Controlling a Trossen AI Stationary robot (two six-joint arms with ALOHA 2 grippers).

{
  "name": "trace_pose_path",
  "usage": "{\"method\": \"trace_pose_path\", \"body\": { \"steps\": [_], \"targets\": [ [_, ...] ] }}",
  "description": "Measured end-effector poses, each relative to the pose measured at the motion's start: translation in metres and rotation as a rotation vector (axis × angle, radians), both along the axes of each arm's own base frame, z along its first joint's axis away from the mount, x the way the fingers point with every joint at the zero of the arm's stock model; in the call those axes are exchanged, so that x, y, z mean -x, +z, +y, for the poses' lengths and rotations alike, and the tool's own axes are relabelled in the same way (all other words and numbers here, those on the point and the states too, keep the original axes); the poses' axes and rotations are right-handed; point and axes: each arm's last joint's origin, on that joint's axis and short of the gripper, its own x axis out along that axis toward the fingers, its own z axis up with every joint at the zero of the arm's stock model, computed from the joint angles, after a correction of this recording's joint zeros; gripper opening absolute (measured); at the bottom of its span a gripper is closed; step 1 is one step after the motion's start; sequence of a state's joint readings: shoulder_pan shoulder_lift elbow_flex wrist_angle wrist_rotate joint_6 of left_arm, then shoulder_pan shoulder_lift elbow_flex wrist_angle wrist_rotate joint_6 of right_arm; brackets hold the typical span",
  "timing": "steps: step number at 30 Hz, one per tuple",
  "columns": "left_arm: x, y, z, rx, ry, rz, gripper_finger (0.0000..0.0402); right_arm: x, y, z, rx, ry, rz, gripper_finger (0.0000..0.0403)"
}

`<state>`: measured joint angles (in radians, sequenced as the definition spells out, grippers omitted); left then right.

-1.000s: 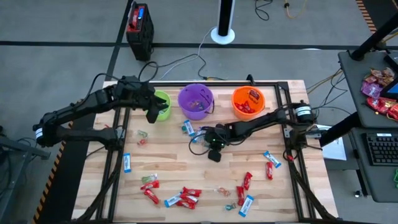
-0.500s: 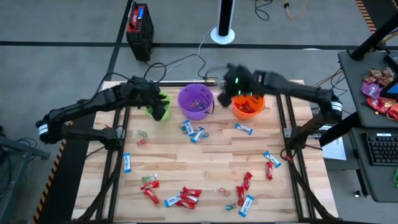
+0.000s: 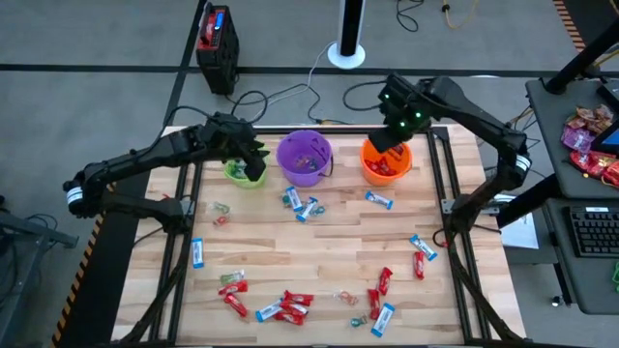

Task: Sort candy by brand, put in halloween buckets
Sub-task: Put the blue gummy into the purple bucket

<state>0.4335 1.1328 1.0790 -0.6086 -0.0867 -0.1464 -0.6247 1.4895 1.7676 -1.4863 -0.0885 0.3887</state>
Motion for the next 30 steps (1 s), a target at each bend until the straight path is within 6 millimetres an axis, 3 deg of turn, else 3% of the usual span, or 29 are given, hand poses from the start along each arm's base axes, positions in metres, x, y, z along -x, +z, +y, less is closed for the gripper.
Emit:
{"method": "trace_pose_path", "body": {
  "steps": [6, 11, 15, 20, 25, 30],
  "targets": [
    [-0.011, 0.020, 0.011, -0.078, 0.087, 0.001, 0.0126, -0.003, 0.000, -0.015, 0.147, 0.072, -0.026, 0.0013],
    [-0.018, 0.038, 0.016, -0.119, 0.124, 0.045, 0.0126, -0.017, -0.009, -0.041, 0.251, 0.209, -0.131, 0.0013],
    [-0.023, 0.041, 0.019, -0.111, 0.124, 0.068, 0.0126, -0.047, -0.023, -0.065, 0.290, 0.437, -0.407, 0.0013],
    [-0.021, 0.034, 0.018, -0.077, 0.138, 0.094, 0.0126, -0.100, -0.059, -0.079, 0.219, 0.673, -0.695, 0.0013],
    [-0.007, 0.028, 0.011, 0.012, 0.196, 0.122, 0.0126, -0.132, -0.090, -0.078, 0.135, 0.686, -0.670, 0.0013],
    [0.011, 0.027, 0.002, 0.098, 0.226, 0.192, 0.0126, -0.138, -0.092, -0.075, 0.123, 0.658, -0.652, 0.0035]
  ]
}}
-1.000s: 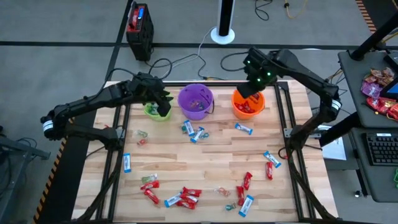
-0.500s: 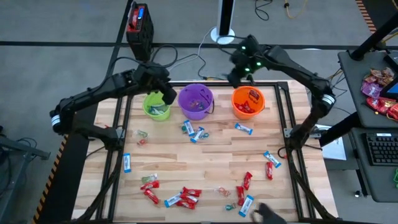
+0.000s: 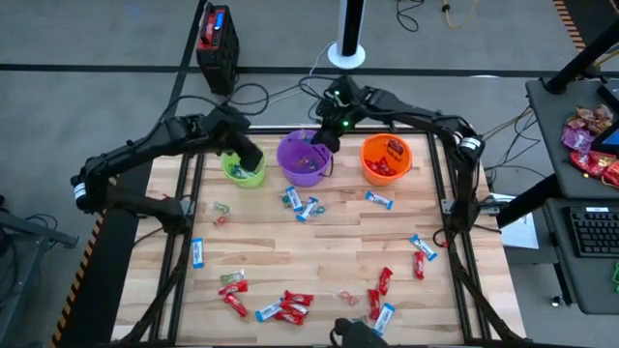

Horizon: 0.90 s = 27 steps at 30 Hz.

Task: Sort candy by brand, put in halloween buckets
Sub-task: Put the blue gummy into the purple bucket, then put the orange gummy into the purple bucket

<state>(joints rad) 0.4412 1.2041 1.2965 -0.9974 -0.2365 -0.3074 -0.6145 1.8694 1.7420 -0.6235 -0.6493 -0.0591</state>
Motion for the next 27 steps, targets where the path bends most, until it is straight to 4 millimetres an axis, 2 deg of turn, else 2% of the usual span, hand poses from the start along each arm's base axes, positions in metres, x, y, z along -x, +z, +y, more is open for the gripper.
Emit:
{"method": "trace_pose_path", "body": {
  "steps": [8, 15, 18, 23, 27],
  "targets": [
    [0.031, -0.002, -0.017, 0.145, 0.054, 0.110, 0.0126, 0.002, 0.000, 0.002, 0.031, -0.070, 0.070, 0.0125],
    [0.045, -0.007, -0.028, 0.210, 0.113, 0.128, 0.0126, 0.004, 0.002, 0.002, 0.025, -0.151, 0.107, 0.0166],
    [0.048, -0.021, -0.033, 0.275, 0.164, 0.132, 0.0128, 0.009, 0.015, 0.004, 0.042, -0.184, 0.085, 0.0174],
    [0.049, -0.058, -0.039, 0.386, 0.257, 0.209, 0.0145, 0.014, 0.031, 0.008, 0.073, -0.218, 0.058, 0.0175],
    [0.047, -0.087, -0.052, 0.486, 0.219, 0.301, 0.0165, 0.017, 0.038, 0.012, 0.068, -0.235, 0.046, 0.0176]
  ]
}}
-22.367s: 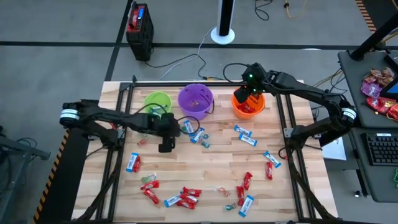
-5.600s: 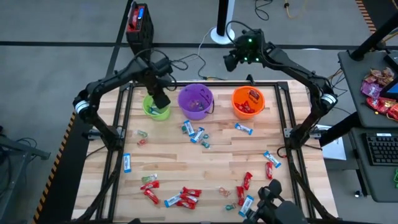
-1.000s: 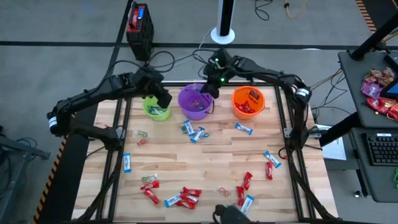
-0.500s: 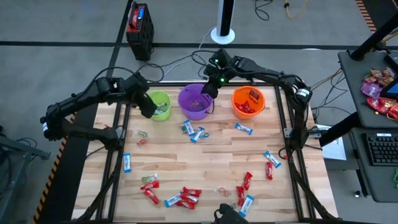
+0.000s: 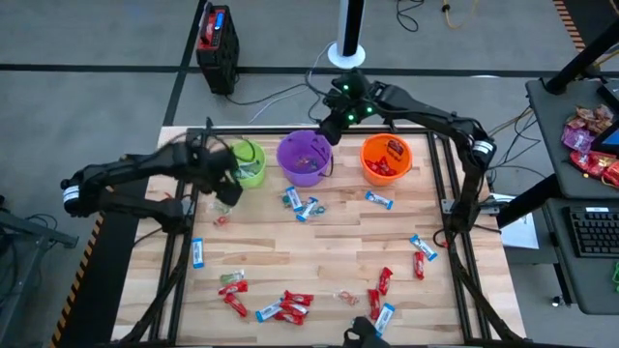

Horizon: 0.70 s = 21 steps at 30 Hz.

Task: Sort candy by brand, put in halloween buckets
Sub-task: Put the orange gummy into the purple bucket

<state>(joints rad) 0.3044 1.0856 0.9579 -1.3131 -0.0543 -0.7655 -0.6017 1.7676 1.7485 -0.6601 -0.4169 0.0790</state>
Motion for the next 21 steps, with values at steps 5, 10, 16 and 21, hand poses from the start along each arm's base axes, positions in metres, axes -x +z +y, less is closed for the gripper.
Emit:
{"method": "trace_pose_path", "body": {
  "steps": [5, 10, 16, 21],
  "targets": [
    [-0.003, -0.027, -0.018, 0.050, -0.049, 0.063, 0.0188, -0.001, 0.003, 0.004, 0.002, 0.002, -0.009, 0.0176],
    [-0.013, -0.043, -0.027, 0.047, -0.111, 0.048, 0.0199, -0.003, 0.003, 0.006, -0.005, 0.003, -0.012, 0.0176],
    [-0.012, -0.069, -0.037, 0.060, -0.212, 0.143, 0.0200, -0.004, 0.003, 0.007, -0.016, -0.003, -0.012, 0.0176],
    [-0.009, -0.094, -0.040, 0.072, -0.245, 0.145, 0.0200, -0.005, 0.003, 0.008, -0.018, -0.014, -0.009, 0.0176]
  ]
}}
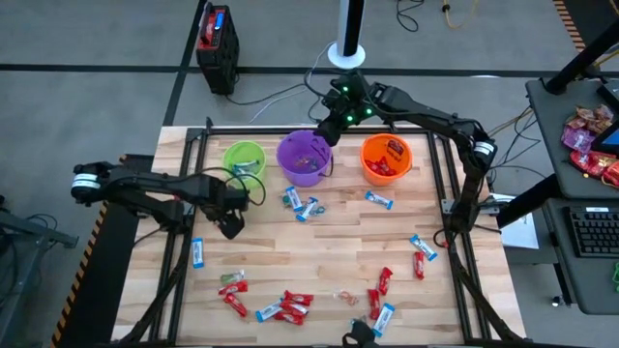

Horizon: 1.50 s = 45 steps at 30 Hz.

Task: Sort candy by brand, put in halloween buckets
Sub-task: Put the orange gummy into the purple bucket

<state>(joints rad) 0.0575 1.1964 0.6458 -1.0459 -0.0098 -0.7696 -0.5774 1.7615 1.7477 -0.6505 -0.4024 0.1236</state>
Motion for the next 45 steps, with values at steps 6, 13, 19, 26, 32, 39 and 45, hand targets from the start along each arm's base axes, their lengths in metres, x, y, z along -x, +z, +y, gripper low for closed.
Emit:
{"method": "trace_pose_path", "body": {
  "steps": [6, 13, 19, 26, 32, 39, 45],
  "targets": [
    [0.005, -0.022, 0.000, -0.003, -0.002, 0.009, 0.0194, -0.002, 0.000, 0.003, -0.005, -0.008, 0.004, 0.0176],
    [0.006, -0.036, 0.001, -0.050, -0.055, -0.019, 0.0168, -0.004, 0.000, 0.006, -0.010, -0.007, 0.004, 0.0176],
    [0.006, -0.040, 0.001, -0.043, -0.054, -0.016, 0.0100, -0.004, 0.000, 0.006, -0.021, -0.015, 0.004, 0.0176],
    [0.001, -0.028, 0.001, -0.050, -0.068, -0.092, 0.0011, -0.004, 0.000, 0.007, -0.013, -0.004, 0.005, 0.0176],
    [-0.009, 0.021, -0.002, 0.008, -0.198, -0.343, 0.0011, -0.004, 0.000, 0.007, -0.007, 0.002, 0.006, 0.0176],
    [-0.001, 0.111, 0.000, -0.161, -0.257, -0.721, 0.0005, -0.003, 0.002, 0.010, -0.011, 0.032, -0.003, 0.0176],
    [0.015, 0.184, 0.007, -0.498, -0.258, -1.029, 0.0005, -0.016, 0.009, 0.026, 0.039, 0.249, -0.128, 0.0176]
  ]
}}
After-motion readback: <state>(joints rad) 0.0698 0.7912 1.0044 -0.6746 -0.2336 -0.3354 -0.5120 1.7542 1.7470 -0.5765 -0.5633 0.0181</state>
